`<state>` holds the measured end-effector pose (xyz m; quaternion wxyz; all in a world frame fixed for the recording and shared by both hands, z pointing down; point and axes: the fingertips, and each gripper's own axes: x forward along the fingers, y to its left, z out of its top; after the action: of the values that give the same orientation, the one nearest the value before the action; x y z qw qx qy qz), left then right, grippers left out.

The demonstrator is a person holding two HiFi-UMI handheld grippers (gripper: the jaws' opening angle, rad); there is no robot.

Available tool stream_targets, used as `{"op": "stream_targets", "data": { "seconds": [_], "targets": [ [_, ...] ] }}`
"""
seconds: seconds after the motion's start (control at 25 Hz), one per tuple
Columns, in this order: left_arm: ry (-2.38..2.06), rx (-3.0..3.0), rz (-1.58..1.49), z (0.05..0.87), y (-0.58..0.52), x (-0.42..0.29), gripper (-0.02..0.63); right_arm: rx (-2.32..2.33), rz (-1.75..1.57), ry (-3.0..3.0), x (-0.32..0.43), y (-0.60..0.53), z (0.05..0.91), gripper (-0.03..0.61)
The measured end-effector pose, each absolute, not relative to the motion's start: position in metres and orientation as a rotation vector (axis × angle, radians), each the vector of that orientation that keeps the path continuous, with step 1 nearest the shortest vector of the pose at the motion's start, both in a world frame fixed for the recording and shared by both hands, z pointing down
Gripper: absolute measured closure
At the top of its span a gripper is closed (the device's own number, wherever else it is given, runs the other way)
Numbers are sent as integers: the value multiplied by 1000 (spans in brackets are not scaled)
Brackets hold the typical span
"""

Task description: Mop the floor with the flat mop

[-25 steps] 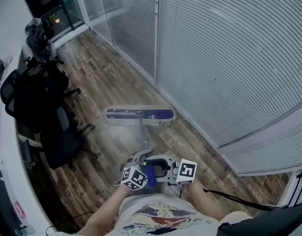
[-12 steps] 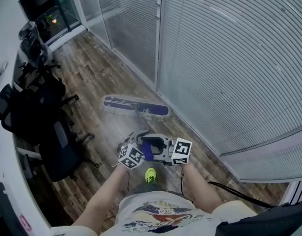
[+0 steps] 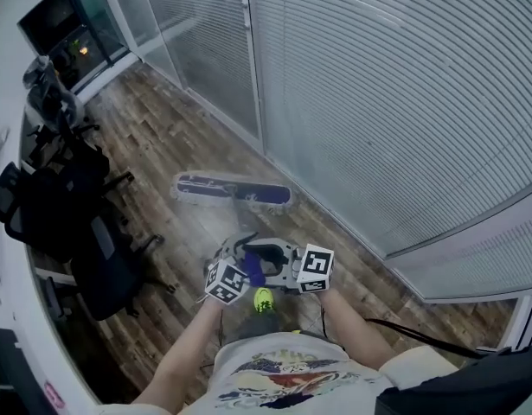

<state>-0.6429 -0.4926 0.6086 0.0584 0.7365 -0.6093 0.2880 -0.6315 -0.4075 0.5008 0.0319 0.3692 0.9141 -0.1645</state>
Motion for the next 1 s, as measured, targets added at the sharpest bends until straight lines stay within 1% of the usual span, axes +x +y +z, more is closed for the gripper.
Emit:
{"op": "stream_targets", "data": {
  "seconds": [0.32, 0.48, 0.6, 0.84, 1.0],
  "targets": [
    [-1876, 2177, 784, 580, -437, -523, 503, 1165, -521, 2757, -513, -354, 469, 301],
    [-1900, 2157, 844, 563, -407, -477, 509, 1145, -506, 2745, -467, -326, 449, 302],
    [-1915, 2166, 872, 544, -398, -456, 523, 1102, -524, 2739, -447, -318, 430, 302],
    [-1970, 2162, 788, 508, -399, -430, 526, 1054, -598, 2756, -424, -323, 398, 302],
    [-2012, 2122, 720, 512, -406, -428, 526, 1006, -575, 2752, -420, -334, 392, 302]
  ]
}}
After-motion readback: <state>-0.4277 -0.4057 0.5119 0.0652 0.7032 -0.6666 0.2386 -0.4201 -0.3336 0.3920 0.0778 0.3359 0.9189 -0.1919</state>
